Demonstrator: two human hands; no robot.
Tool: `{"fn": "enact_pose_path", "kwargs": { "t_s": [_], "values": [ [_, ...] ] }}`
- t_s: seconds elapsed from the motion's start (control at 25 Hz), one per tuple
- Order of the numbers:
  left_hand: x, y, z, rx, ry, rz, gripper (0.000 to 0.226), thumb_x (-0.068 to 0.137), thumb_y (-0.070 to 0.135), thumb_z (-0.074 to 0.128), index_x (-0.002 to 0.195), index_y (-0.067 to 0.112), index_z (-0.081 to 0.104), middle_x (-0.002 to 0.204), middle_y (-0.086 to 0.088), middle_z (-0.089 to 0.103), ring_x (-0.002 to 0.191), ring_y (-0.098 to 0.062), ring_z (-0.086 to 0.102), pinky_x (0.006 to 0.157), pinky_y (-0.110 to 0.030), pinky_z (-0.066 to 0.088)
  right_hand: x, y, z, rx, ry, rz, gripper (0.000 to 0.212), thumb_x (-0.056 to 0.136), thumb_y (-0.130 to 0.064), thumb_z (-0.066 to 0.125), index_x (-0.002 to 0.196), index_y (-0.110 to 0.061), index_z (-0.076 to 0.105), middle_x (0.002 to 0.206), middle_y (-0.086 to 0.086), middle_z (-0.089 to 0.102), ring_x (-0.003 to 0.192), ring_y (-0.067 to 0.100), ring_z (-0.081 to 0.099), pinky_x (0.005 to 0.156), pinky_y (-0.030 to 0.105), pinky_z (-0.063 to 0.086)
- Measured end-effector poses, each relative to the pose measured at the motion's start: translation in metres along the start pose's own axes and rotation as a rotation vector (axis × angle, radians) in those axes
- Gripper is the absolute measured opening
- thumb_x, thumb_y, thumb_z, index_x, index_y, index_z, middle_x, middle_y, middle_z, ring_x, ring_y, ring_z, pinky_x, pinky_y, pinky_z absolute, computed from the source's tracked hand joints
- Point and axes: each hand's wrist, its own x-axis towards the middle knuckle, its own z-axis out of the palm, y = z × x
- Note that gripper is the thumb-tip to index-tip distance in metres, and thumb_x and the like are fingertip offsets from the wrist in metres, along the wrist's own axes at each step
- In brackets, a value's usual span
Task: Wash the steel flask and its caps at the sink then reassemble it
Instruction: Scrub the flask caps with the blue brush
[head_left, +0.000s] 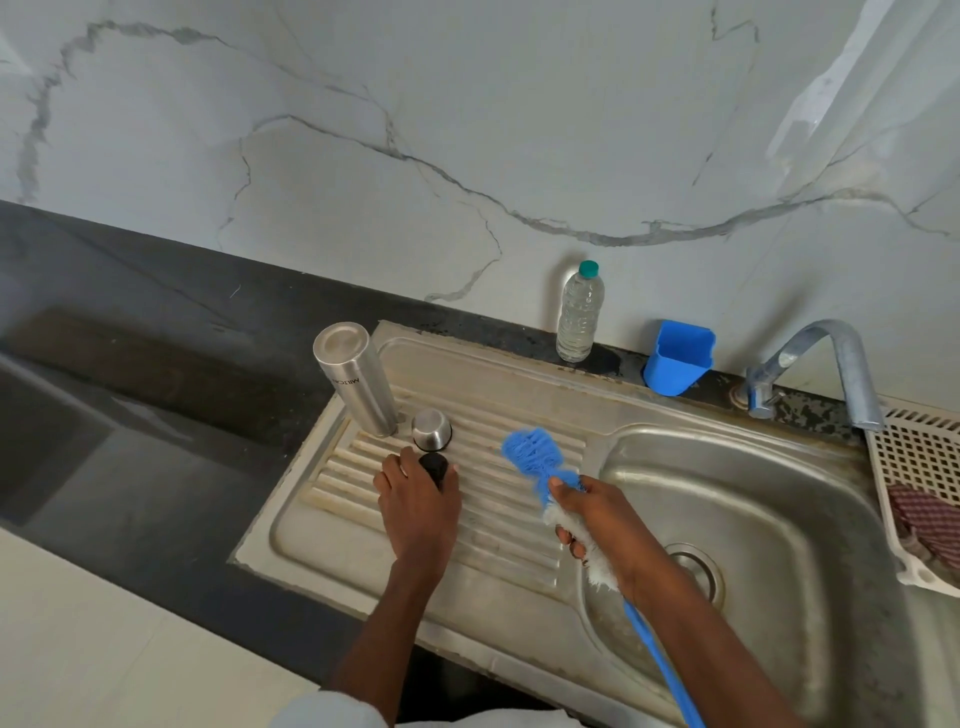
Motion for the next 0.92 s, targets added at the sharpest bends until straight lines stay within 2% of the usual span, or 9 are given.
{"fn": "enact_pose_path", "kwargs": {
  "t_s": [0.08, 0.2, 0.32, 0.4, 0.48, 0.56, 0.68, 0.76, 0.92],
  "values": [
    [0.001, -0.002, 0.002, 0.026, -0.087, -0.042, 0.057, 0.092, 0.044, 0.073, 0.133, 0.008, 0.057, 0.126, -0.01, 0.058, 0.116, -0.033, 0.053, 0.097, -0.047, 0.047, -0.007, 0.004, 0.003, 0.01, -0.002, -0.016, 0.028, 0.102, -0.026, 0.065, 0.11, 0.0, 0.068, 0.069, 0.004, 0.062, 0.053, 0.012, 0.051, 0.048, 0.025, 0.038],
    [-0.004, -0.002, 0.002, -0.083, -0.07, -0.036, 0.035, 0.091, 0.035, 0.075, 0.117, 0.016, 0.061, 0.112, -0.002, 0.063, 0.107, -0.028, 0.059, 0.091, -0.043, 0.048, -0.017, 0.009, 0.002, -0.014, 0.007, -0.056, 0.027, 0.102, -0.026, 0.065, 0.111, 0.0, 0.068, 0.068, 0.003, 0.062, 0.053, 0.012, 0.051, 0.048, 0.026, 0.038],
    [-0.017, 0.014, -0.01, -0.586, -0.134, -0.088, 0.027, 0.087, 0.013, 0.08, 0.109, 0.017, 0.064, 0.1, 0.002, 0.062, 0.092, -0.015, 0.061, 0.083, -0.033, 0.049, -0.027, 0.014, -0.005, 0.031, 0.085, -0.108, 0.024, 0.102, -0.027, 0.064, 0.108, -0.004, 0.069, 0.069, 0.005, 0.061, 0.052, 0.012, 0.052, 0.048, 0.026, 0.039],
    [-0.021, 0.038, -0.022, -1.063, -0.351, -0.219, 0.028, 0.088, -0.001, 0.079, 0.107, 0.015, 0.067, 0.09, 0.0, 0.07, 0.085, -0.017, 0.065, 0.081, -0.035, 0.053, -0.032, 0.017, -0.013, 0.066, 0.171, -0.14, 0.021, 0.102, -0.029, 0.065, 0.104, -0.009, 0.07, 0.067, 0.006, 0.061, 0.051, 0.012, 0.053, 0.049, 0.027, 0.041],
    [-0.025, 0.063, -0.033, -1.302, -0.557, -0.284, 0.031, 0.091, 0.003, 0.077, 0.118, 0.012, 0.066, 0.091, -0.004, 0.074, 0.077, -0.021, 0.064, 0.072, -0.033, 0.051, -0.035, 0.022, -0.025, 0.079, 0.251, -0.199, 0.019, 0.102, -0.032, 0.065, 0.102, -0.013, 0.071, 0.068, 0.004, 0.062, 0.052, 0.013, 0.055, 0.05, 0.029, 0.044],
    [-0.031, 0.084, -0.039, -1.299, -0.694, -0.264, 0.037, 0.091, 0.025, 0.076, 0.122, 0.01, 0.064, 0.093, -0.009, 0.074, 0.068, -0.017, 0.058, 0.061, -0.028, 0.044, -0.036, 0.026, -0.037, 0.053, 0.314, -0.264, 0.018, 0.1, -0.038, 0.066, 0.101, -0.02, 0.071, 0.075, 0.004, 0.067, 0.057, 0.015, 0.06, 0.055, 0.034, 0.05],
    [-0.047, 0.112, -0.041, -1.308, -0.884, -0.291, 0.057, 0.097, 0.059, 0.052, 0.12, 0.008, 0.062, 0.076, -0.004, 0.061, 0.056, -0.012, 0.046, 0.053, -0.026, 0.035, -0.045, 0.031, -0.059, -0.035, 0.425, -0.324, 0.016, 0.097, -0.044, 0.068, 0.107, -0.032, 0.068, 0.084, 0.004, 0.071, 0.059, 0.017, 0.065, 0.062, 0.043, 0.059],
    [-0.057, 0.123, -0.036, -1.34, -0.95, -0.301, 0.063, 0.102, 0.062, 0.04, 0.125, 0.008, 0.061, 0.075, -0.003, 0.055, 0.058, -0.011, 0.044, 0.056, -0.027, 0.035, -0.052, 0.038, -0.074, -0.157, 0.495, -0.368, 0.02, 0.096, -0.046, 0.067, 0.114, -0.036, 0.063, 0.08, -0.001, 0.071, 0.057, 0.017, 0.067, 0.065, 0.046, 0.061],
    [-0.079, 0.139, -0.028, -1.308, -0.933, -0.238, 0.055, 0.1, 0.051, 0.051, 0.128, 0.006, 0.063, 0.082, -0.007, 0.061, 0.067, -0.016, 0.052, 0.062, -0.03, 0.043, -0.066, 0.034, -0.088, -0.55, 0.585, -0.53, 0.04, 0.095, -0.054, 0.064, 0.13, -0.049, 0.047, 0.089, -0.013, 0.071, 0.07, 0.012, 0.07, 0.07, 0.039, 0.058]
  ]
}}
